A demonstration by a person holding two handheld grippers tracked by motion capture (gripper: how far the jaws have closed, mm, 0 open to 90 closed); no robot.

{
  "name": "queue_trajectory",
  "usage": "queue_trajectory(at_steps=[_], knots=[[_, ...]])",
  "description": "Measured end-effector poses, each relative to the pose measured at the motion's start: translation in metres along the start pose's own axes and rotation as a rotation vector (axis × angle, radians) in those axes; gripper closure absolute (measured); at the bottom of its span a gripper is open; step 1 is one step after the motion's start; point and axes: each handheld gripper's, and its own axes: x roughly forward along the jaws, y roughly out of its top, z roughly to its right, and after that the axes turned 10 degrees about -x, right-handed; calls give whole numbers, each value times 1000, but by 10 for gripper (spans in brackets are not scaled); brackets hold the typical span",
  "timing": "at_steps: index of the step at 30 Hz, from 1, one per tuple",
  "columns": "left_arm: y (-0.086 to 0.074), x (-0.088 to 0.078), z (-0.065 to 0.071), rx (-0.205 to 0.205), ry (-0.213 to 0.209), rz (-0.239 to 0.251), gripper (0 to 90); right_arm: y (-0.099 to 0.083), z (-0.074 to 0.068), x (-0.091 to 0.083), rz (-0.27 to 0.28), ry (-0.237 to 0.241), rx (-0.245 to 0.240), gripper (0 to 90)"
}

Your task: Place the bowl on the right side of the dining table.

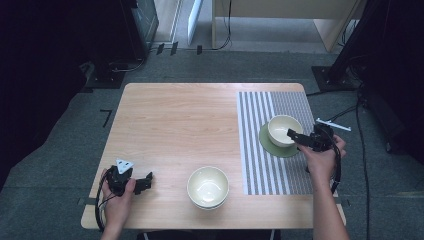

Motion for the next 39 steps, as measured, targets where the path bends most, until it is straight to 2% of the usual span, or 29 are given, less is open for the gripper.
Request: queue_trajectory(at_steps=[9, 20, 24, 39], knots=[[0, 0, 0, 0, 0, 0, 0, -7, -4, -9, 54, 5, -19, 0], [0, 0, 0, 0, 0, 1, 0, -16, -10, -26, 105, -20, -62, 0], [0, 0, 0, 0, 0, 0, 0, -21, -10, -29, 109, -32, -80, 0], [0, 0, 0, 0, 0, 0, 0, -38, -13, -42, 133, -23, -92, 0]])
